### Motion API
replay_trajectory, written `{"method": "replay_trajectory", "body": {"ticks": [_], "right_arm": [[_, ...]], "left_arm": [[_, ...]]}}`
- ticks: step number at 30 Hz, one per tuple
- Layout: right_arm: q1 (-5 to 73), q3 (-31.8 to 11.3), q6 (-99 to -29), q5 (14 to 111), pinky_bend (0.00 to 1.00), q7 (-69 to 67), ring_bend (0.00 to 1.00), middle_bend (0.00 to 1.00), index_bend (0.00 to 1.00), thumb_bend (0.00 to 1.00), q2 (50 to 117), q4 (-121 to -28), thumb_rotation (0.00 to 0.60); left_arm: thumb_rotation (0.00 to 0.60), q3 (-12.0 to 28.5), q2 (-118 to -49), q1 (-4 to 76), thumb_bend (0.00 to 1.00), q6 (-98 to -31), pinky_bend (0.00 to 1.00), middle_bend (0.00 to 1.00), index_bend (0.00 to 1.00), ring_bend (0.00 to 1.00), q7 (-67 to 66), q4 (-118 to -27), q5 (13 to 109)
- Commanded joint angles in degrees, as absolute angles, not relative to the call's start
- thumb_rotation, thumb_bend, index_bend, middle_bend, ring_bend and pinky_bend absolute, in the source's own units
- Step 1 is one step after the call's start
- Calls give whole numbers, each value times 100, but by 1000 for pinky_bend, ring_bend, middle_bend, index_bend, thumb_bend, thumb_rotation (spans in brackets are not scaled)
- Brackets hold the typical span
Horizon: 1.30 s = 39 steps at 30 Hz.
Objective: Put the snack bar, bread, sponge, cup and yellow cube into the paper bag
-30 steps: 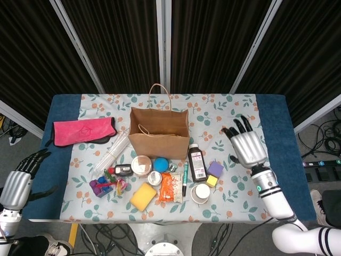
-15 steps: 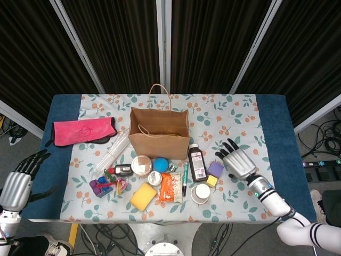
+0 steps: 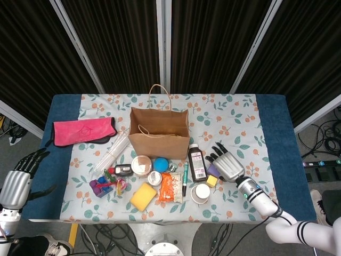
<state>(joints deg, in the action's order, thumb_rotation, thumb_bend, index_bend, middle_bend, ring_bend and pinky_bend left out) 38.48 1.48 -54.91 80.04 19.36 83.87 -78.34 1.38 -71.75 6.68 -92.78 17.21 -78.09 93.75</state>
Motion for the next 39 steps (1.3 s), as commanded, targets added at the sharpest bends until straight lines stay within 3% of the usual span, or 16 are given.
{"method": "replay_trajectory", "body": {"ticks": [1,5,11,16,23,29,33,39], "right_arm": [[3853,126,-5394,7938,0,2056,89,302,248,55,8441,-7795,600],[3836,104,-5364,7901,7,2153,141,355,326,84,8494,-7771,600],[3759,71,-5541,8011,98,2184,259,473,497,159,8569,-7727,600],[3710,-83,-5892,8182,120,2153,285,500,532,176,8337,-7954,600],[3739,-854,-6608,8168,121,2207,287,501,533,176,7399,-9065,600],[4143,-1946,-6790,7520,129,2833,305,509,548,176,6824,-10144,600],[4586,-2324,-6563,6915,129,3365,305,507,548,176,6953,-10334,600],[5361,-2510,-6325,5723,129,4228,304,482,542,171,7729,-10183,600]], "left_arm": [[600,158,-7158,676,157,-9270,221,230,201,177,1740,-7811,9350],[600,177,-7138,688,157,-9269,221,230,201,177,1749,-7811,9339],[600,173,-7144,694,157,-9250,221,230,201,177,1746,-7827,9328],[600,168,-7125,694,157,-9264,222,230,201,177,1731,-7876,9347],[600,146,-7091,705,157,-9281,222,230,201,177,1697,-7951,9412],[600,112,-7078,671,157,-9302,222,230,201,177,1695,-7982,9419],[600,118,-7088,665,157,-9297,222,230,201,176,1719,-7966,9393],[600,142,-7140,681,157,-9208,222,230,201,176,1803,-7824,9295]]}}
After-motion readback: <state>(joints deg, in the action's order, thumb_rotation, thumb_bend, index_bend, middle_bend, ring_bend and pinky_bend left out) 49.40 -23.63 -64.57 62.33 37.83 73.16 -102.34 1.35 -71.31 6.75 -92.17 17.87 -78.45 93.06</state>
